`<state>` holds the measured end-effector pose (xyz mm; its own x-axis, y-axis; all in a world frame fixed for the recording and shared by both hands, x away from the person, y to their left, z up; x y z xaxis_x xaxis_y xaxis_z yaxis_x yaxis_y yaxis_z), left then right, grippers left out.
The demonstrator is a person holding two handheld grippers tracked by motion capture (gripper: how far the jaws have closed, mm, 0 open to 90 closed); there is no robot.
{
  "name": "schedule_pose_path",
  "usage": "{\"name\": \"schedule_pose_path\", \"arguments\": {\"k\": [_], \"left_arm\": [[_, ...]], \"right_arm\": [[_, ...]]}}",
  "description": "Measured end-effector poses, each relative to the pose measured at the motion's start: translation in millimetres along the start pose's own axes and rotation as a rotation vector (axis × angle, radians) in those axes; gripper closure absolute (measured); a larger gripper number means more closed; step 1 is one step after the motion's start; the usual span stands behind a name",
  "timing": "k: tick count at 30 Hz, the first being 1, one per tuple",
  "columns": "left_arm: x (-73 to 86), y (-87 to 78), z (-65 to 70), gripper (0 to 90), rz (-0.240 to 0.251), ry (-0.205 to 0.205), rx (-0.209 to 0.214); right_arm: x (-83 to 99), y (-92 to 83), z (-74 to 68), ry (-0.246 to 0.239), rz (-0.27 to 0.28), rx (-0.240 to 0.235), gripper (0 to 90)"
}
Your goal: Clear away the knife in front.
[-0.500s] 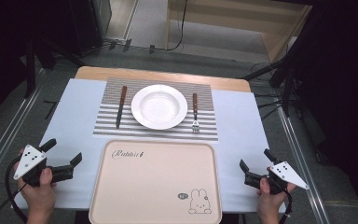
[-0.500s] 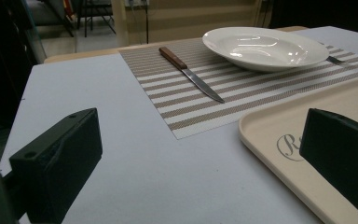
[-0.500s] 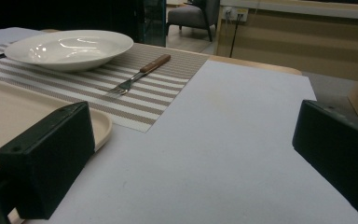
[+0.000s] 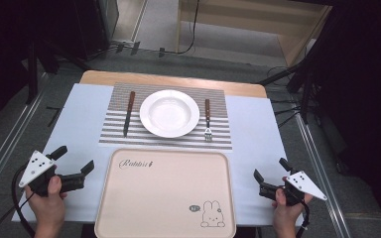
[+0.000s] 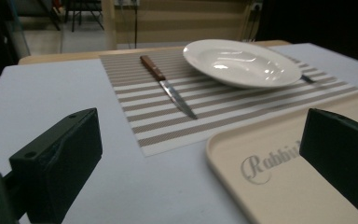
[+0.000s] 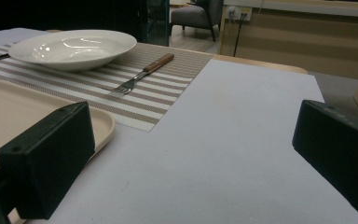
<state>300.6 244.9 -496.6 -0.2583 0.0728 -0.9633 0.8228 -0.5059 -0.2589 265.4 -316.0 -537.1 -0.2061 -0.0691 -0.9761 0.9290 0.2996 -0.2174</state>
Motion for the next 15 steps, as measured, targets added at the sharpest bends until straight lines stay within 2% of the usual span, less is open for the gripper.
{"name": "schedule_pose_path", "arguments": {"k": [5, 9, 11, 15], "left_arm": [[-9.4, 5.8, 15.1, 0.0, -0.027, 0.063, 0.009], [-16.3, 14.0, 21.9, 0.0, -0.039, 0.074, 0.034], [-19.8, 18.6, 24.3, 0.0, -0.05, 0.073, 0.059], [-28.0, 28.9, 26.1, 0.0, -0.066, 0.083, 0.057]], "right_arm": [[0.3, 0.6, -1.2, -0.003, -0.002, -0.003, 0.0], [0.4, 0.4, -1.0, -0.002, -0.001, -0.005, 0.0], [0.5, 0.2, -1.0, 0.0, -0.001, -0.006, 0.0], [0.8, 0.0, -1.2, 0.01, -0.002, -0.008, 0.0]]}}
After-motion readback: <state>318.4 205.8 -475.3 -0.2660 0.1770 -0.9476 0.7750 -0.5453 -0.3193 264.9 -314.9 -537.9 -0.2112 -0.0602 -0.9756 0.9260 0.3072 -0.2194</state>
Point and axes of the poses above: each handheld gripper's, and its own axes: y roughly forward along the jaws, x roughly out of its underside, z roughly to its right, the point moved 8 cm from there along y, roughly forward along the jaws, and after that the axes turned 1 degree about z, right-handed, at the moved point
